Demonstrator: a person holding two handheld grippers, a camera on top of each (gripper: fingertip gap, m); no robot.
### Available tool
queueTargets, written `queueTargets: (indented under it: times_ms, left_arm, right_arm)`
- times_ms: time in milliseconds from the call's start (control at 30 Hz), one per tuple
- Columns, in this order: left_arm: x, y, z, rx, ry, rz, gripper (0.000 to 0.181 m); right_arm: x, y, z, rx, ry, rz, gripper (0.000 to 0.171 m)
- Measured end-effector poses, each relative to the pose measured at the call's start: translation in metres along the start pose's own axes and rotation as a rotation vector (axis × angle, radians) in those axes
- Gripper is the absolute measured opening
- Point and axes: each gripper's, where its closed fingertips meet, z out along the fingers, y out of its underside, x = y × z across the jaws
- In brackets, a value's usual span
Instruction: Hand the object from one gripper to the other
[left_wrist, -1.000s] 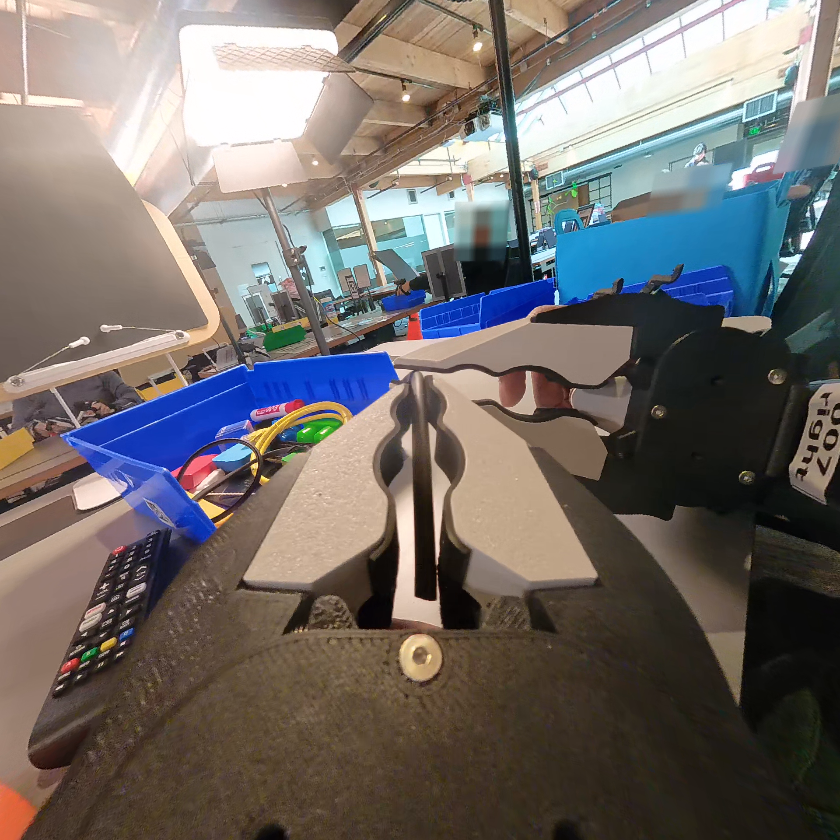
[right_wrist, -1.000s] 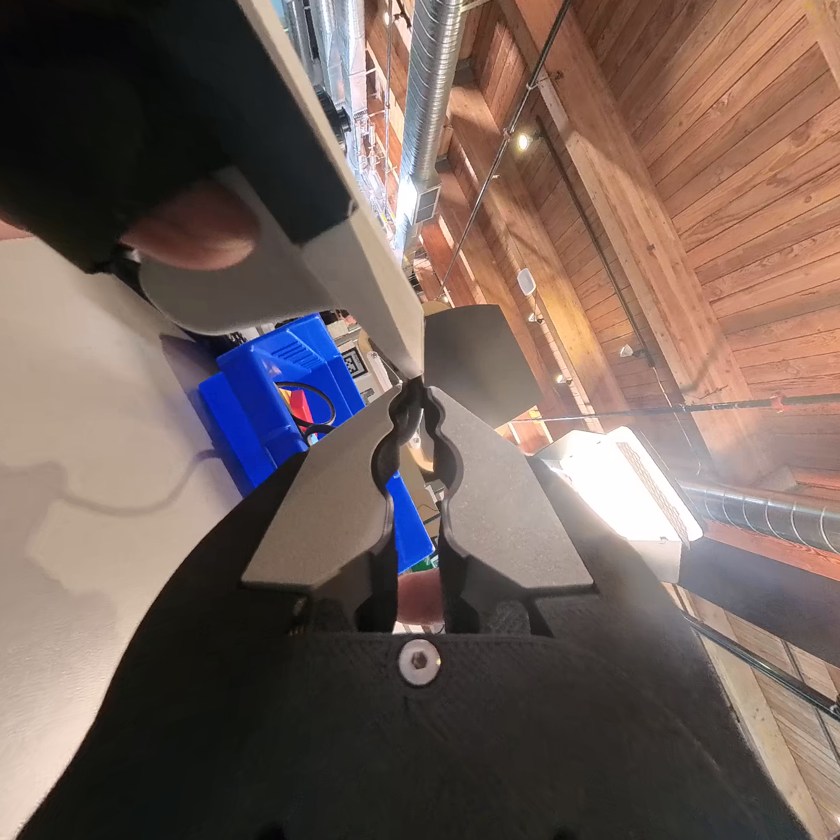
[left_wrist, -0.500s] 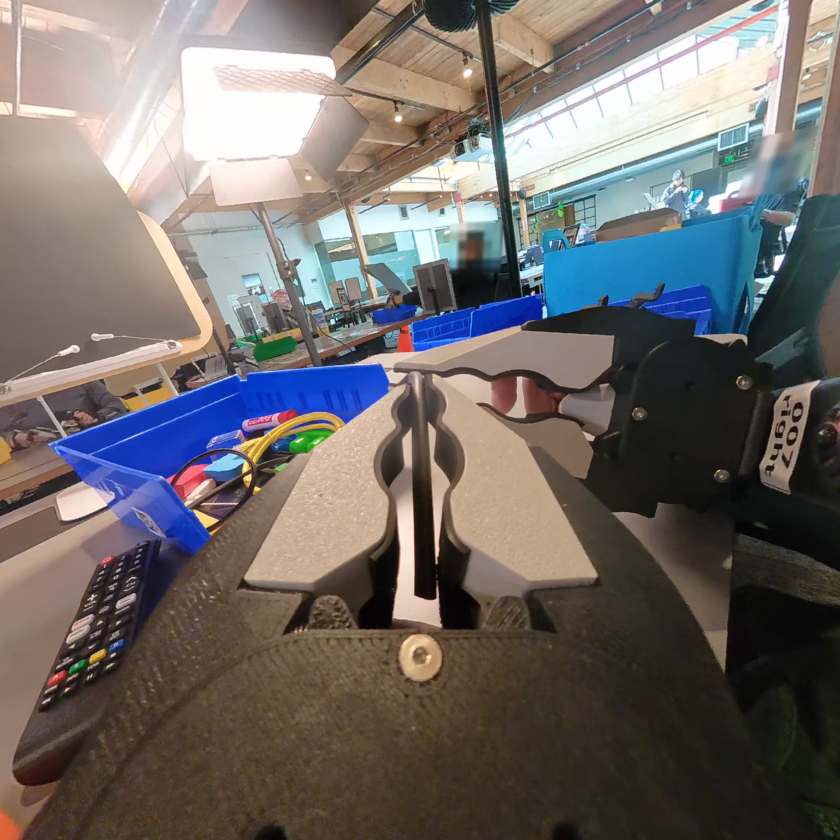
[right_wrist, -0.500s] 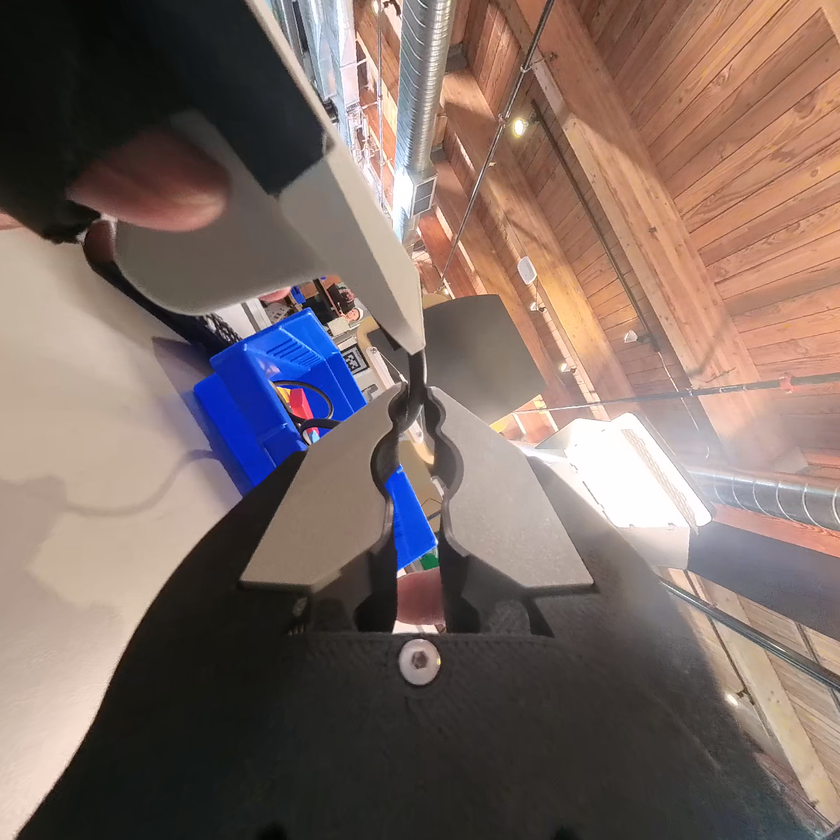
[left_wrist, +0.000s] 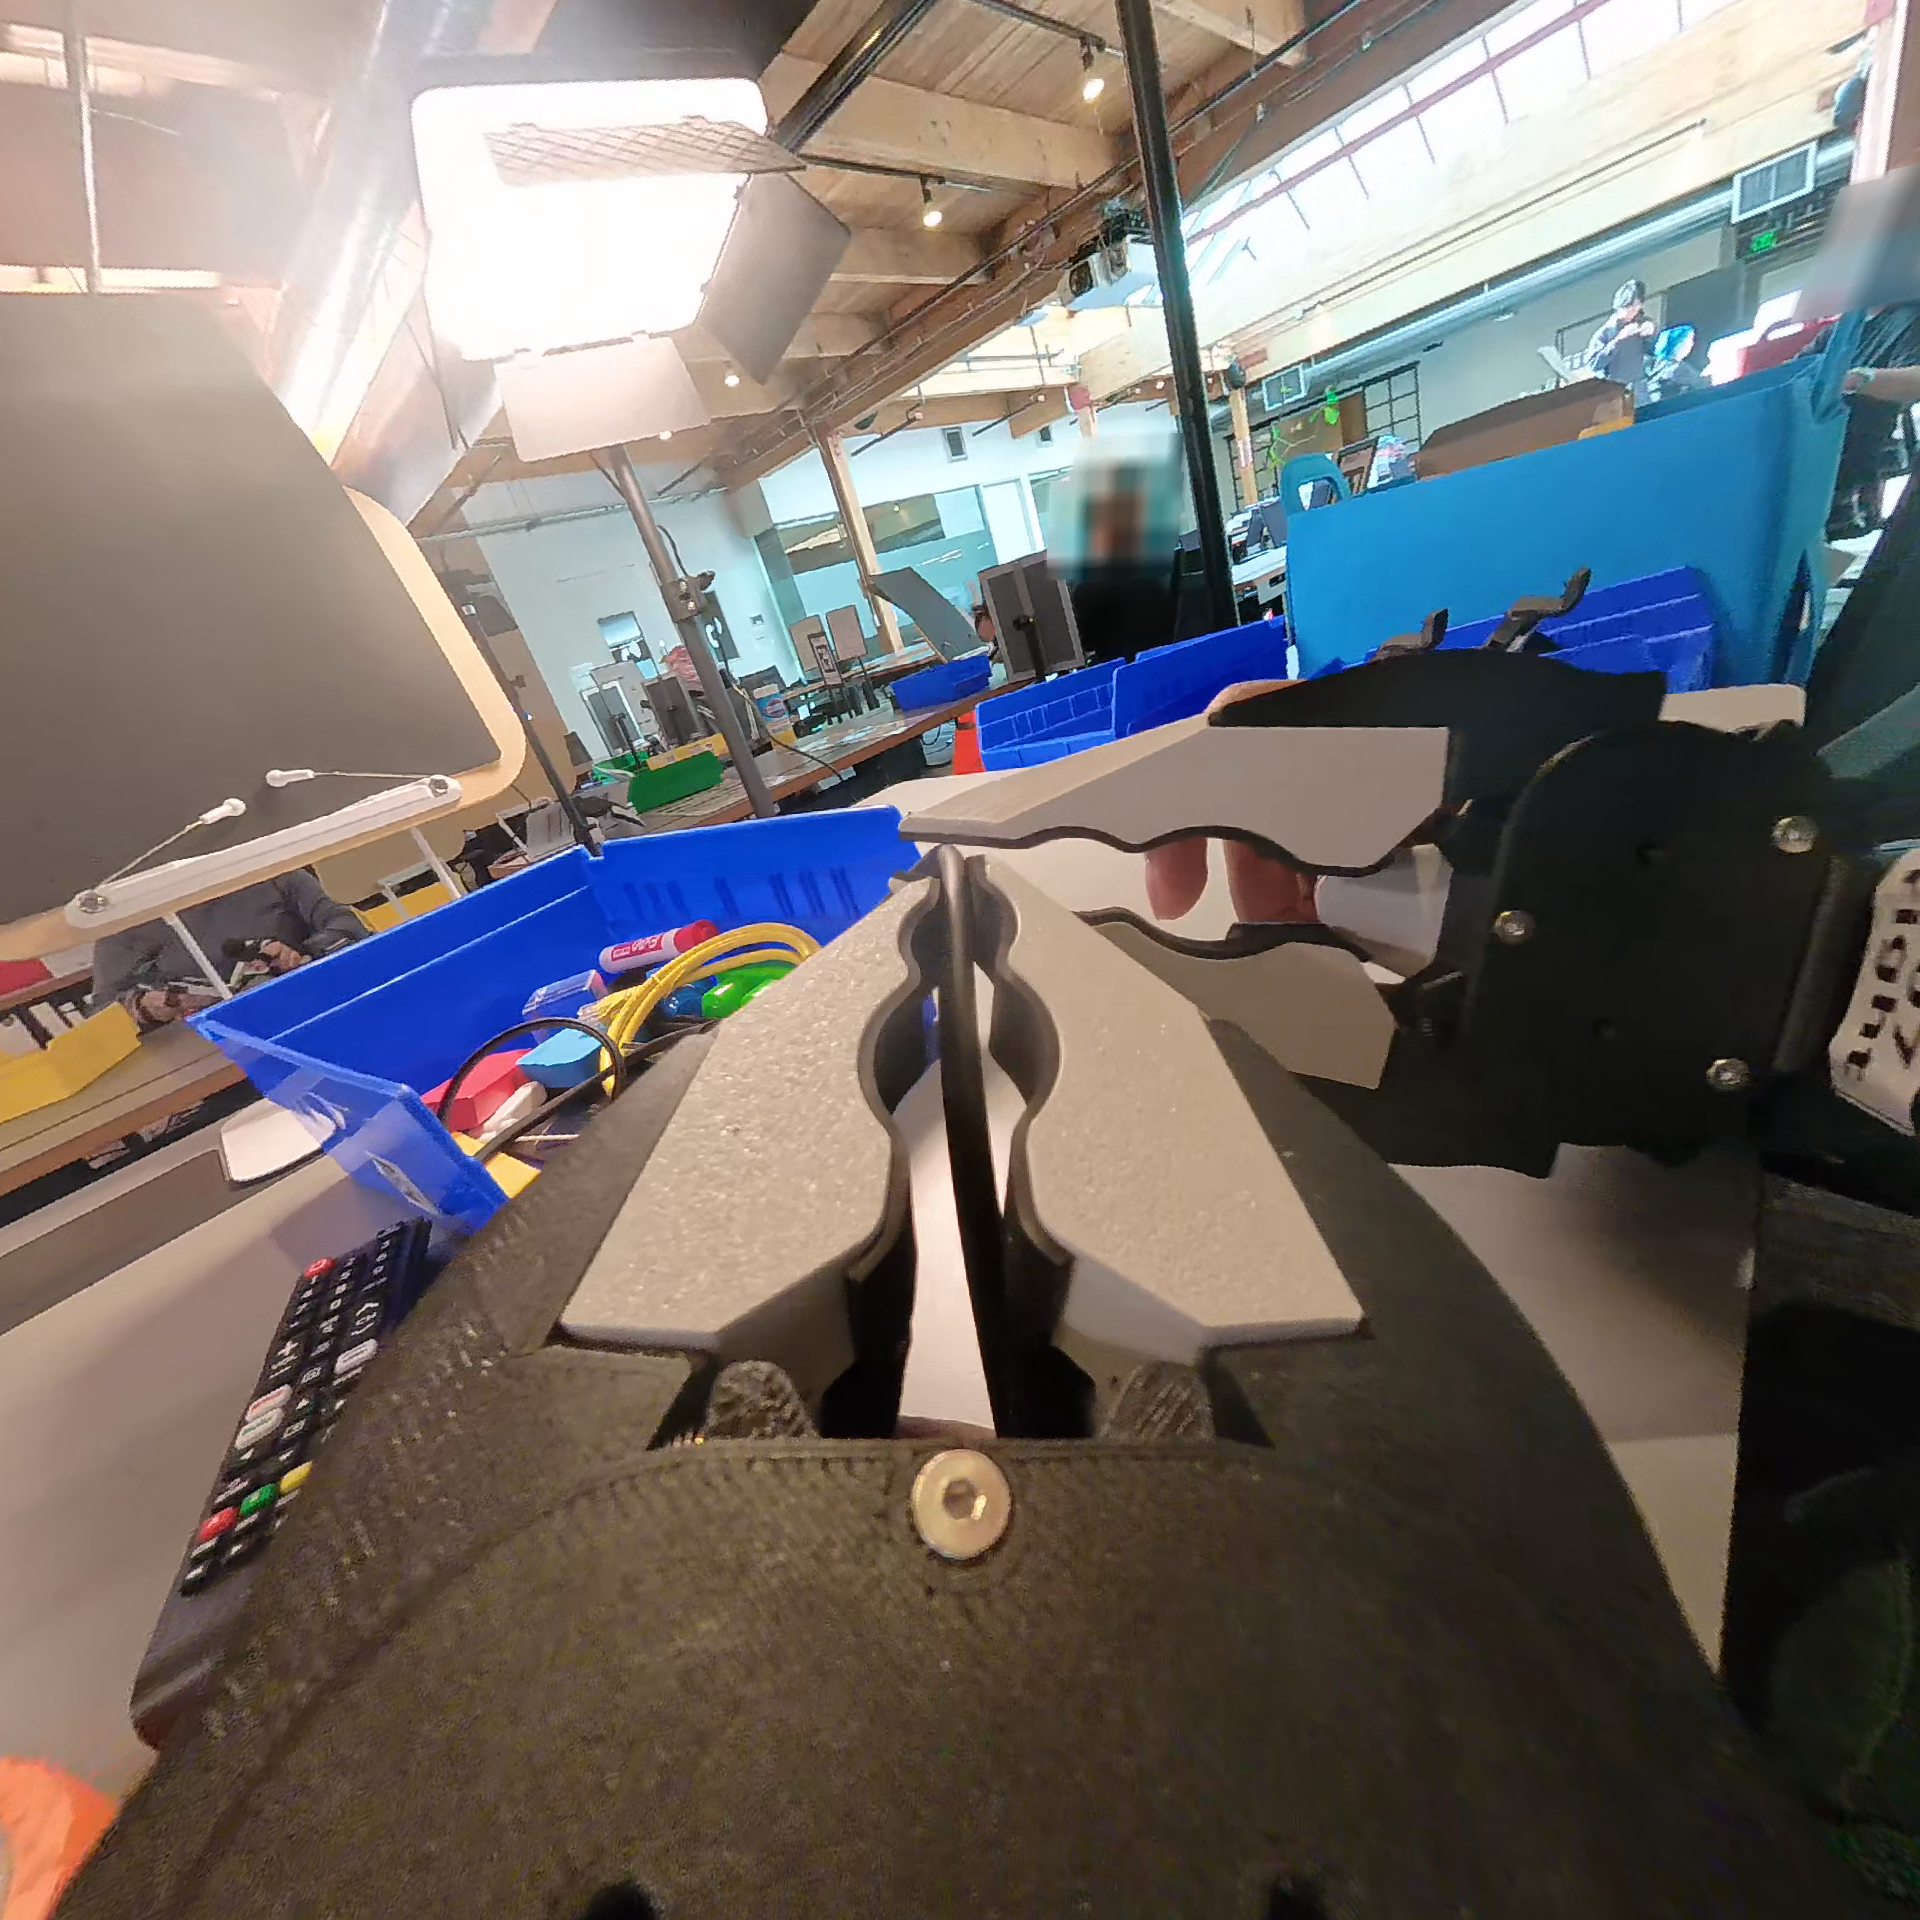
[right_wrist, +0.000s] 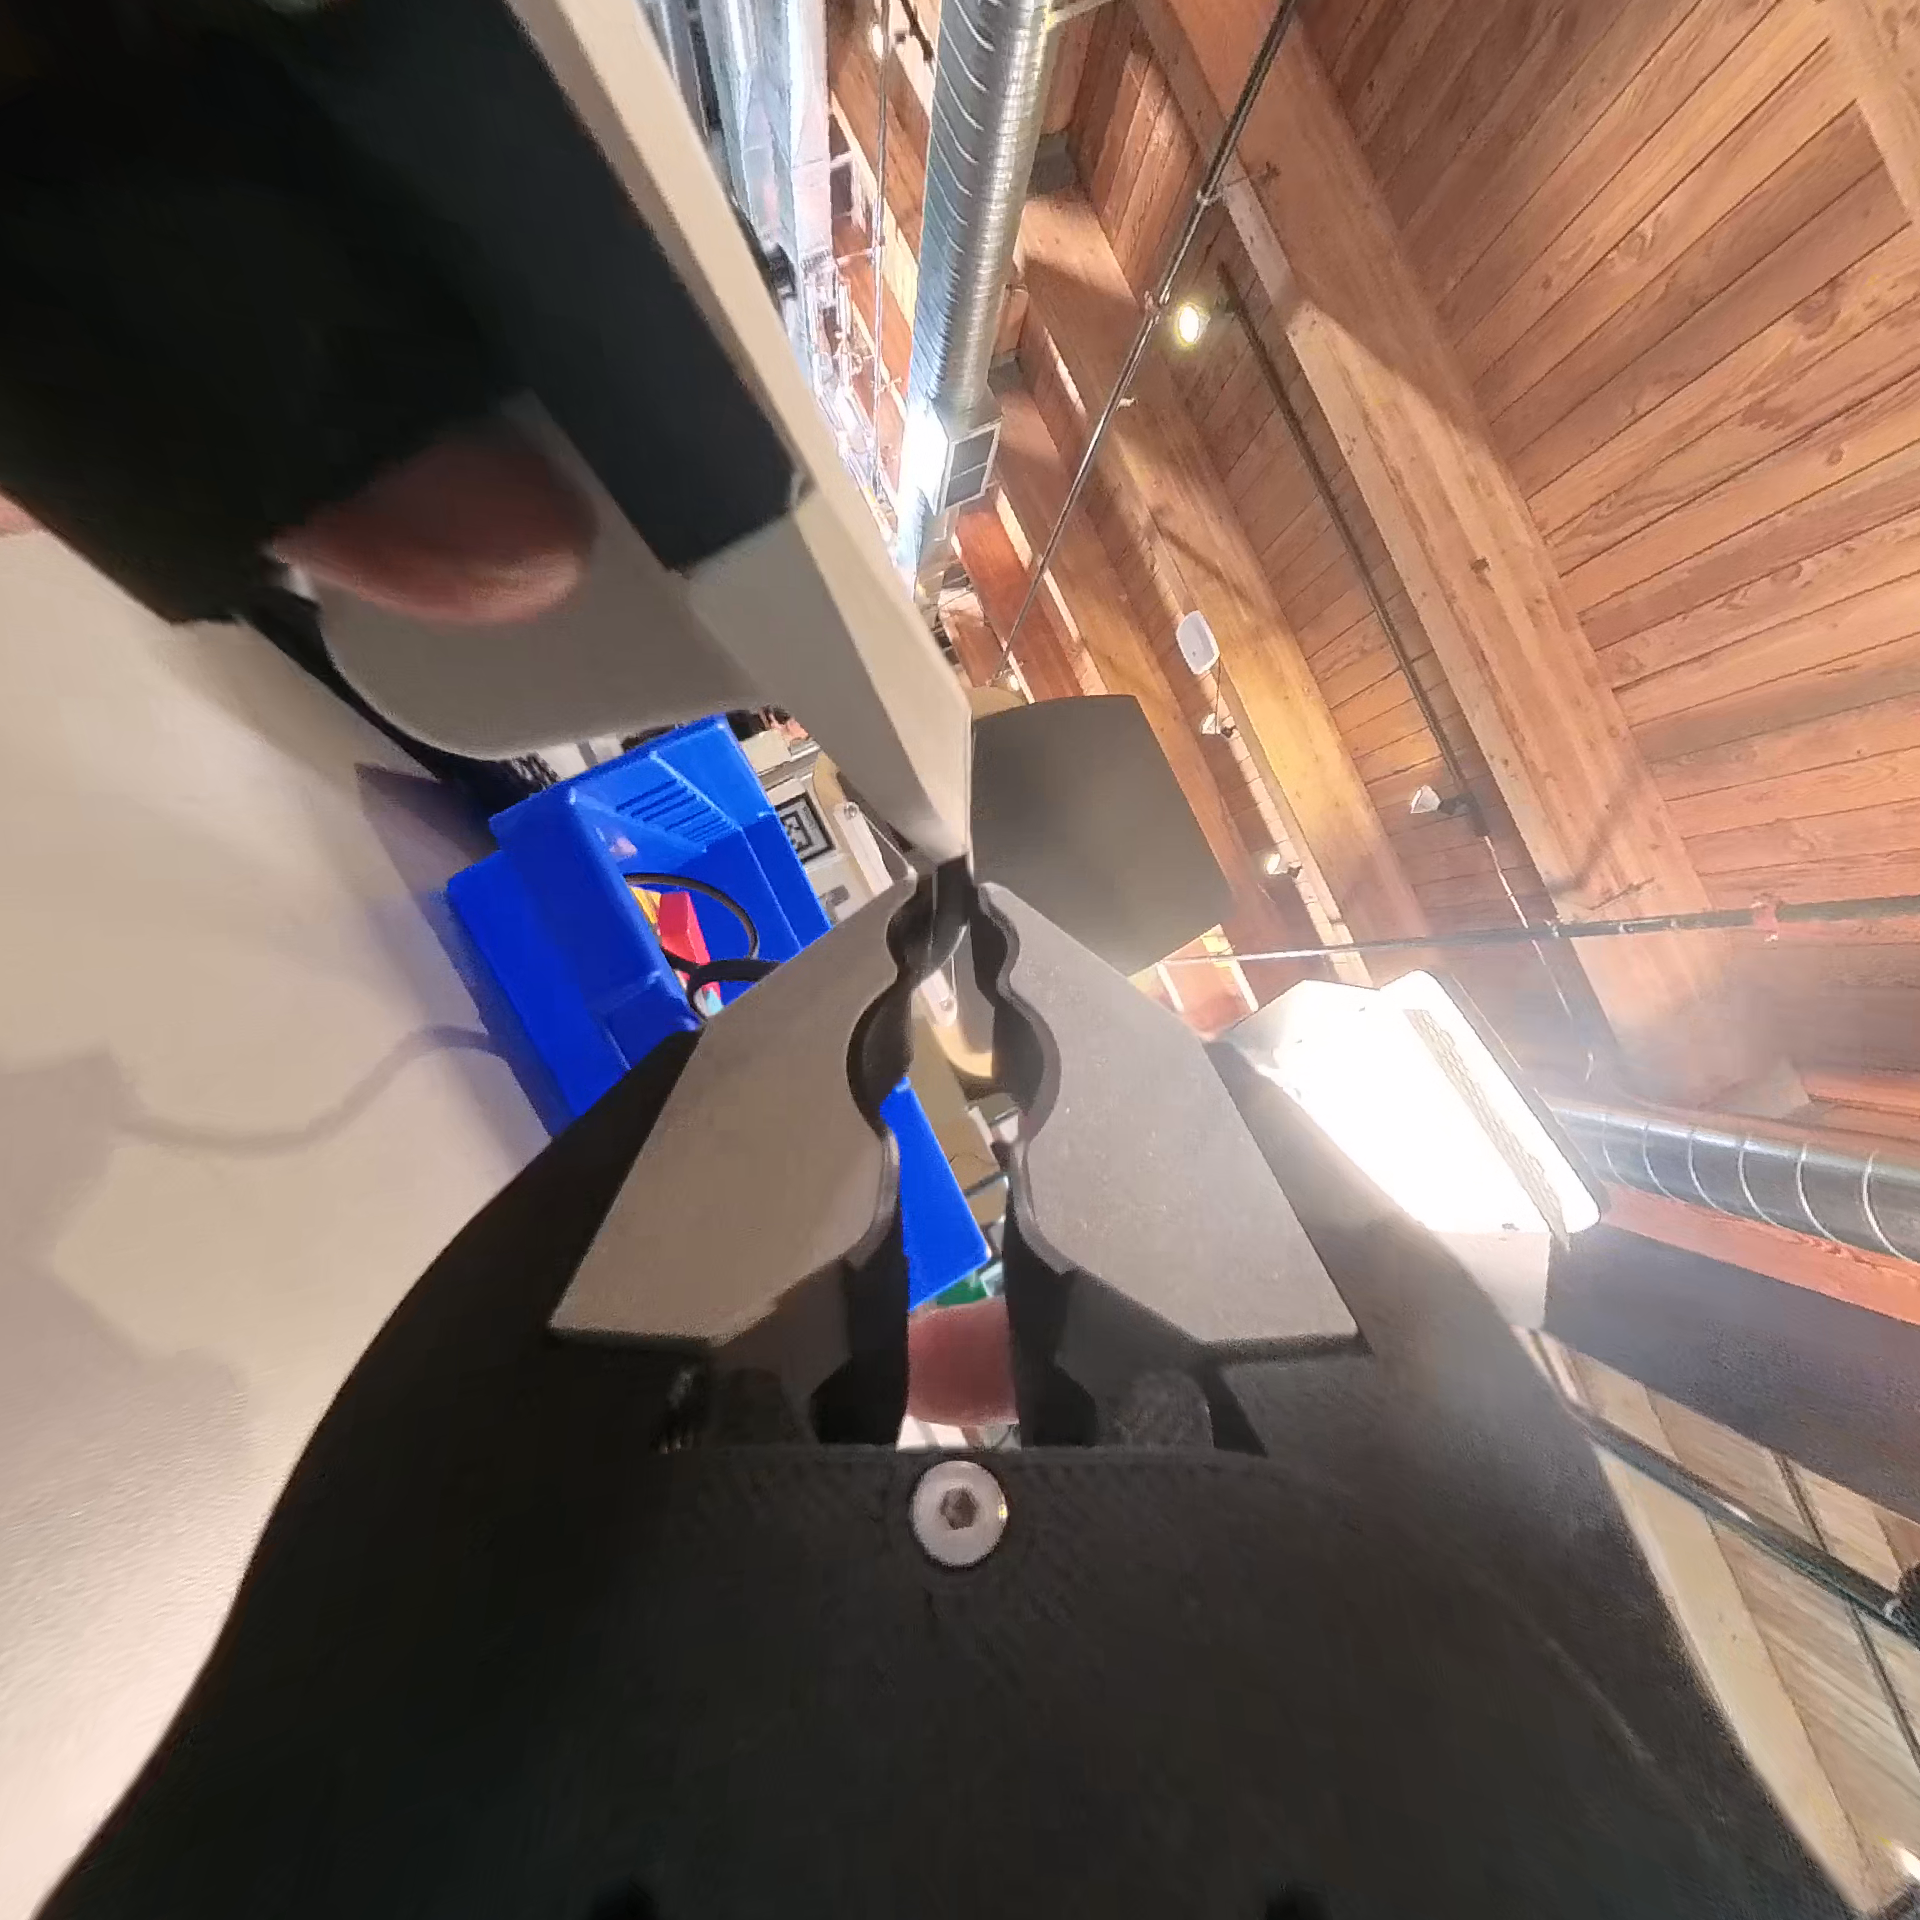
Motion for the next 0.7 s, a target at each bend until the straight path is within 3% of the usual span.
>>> queueTargets:
  times_ms: [267, 400, 700]
  left_arm:
    - [0.004, -0.002, 0.000, 0.017, 0.012, 0.006, 0.005]
    - [0.002, 0.002, 0.002, -0.004, -0.009, 0.015, 0.025]
    - [0.000, 0.004, 0.003, -0.017, -0.037, 0.048, 0.029]
  right_arm:
    - [0.004, 0.005, 0.001, -0.021, 0.010, 0.016, 0.006]
    - [0.006, 0.006, 0.001, -0.028, 0.025, -0.005, 0.006]
    - [0.019, 0.015, 0.002, -0.054, 0.060, 0.094, 0.006]
